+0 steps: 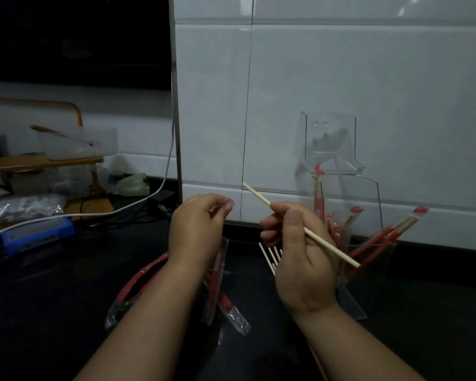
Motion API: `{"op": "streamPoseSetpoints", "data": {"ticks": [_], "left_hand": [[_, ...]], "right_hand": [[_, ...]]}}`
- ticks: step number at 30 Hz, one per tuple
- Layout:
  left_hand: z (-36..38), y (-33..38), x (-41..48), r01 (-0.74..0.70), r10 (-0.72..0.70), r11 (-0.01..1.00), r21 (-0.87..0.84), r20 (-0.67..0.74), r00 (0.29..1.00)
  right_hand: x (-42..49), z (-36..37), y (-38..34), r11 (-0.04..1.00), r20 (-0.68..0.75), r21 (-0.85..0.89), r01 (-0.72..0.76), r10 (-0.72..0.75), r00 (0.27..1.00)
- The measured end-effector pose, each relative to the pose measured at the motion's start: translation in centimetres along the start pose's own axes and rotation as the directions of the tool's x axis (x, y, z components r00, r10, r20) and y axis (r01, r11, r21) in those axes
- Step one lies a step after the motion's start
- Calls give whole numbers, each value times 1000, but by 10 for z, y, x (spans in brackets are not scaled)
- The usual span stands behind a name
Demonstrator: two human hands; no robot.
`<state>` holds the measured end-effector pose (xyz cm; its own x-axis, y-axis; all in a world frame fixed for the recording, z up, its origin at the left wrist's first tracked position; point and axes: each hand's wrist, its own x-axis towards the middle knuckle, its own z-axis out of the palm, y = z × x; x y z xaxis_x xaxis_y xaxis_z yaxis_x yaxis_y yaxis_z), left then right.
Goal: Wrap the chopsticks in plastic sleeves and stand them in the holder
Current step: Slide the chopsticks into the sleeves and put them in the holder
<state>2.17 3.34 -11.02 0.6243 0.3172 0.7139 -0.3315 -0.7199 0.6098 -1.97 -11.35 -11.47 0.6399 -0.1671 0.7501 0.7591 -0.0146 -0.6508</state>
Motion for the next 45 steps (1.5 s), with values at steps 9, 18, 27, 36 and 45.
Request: {"op": "streamPoseSetpoints", "data": {"ticks": [9,18,27,36,45], "left_hand": [[5,-4,0,44,-44,999,13,3,999],[5,-3,-1,6,-6,1000,28,8,1000],[3,-2,-2,-13,12,999,42,24,1000],[4,-2,-1,-181,177,981,63,64,982],[7,-5,1,-324,318,939,119,68,946]], "right_hand": [[-2,-5,-6,997,15,40,65,-66,998],[-1,-4,-4,998,5,-22,61,-61,998],[-1,-4,-6,996,21,-40,76,-75,997],[0,0,-1,998,91,-29,-58,60,994],[2,-3,-1,1000,64,22,-19,17,998]]}}
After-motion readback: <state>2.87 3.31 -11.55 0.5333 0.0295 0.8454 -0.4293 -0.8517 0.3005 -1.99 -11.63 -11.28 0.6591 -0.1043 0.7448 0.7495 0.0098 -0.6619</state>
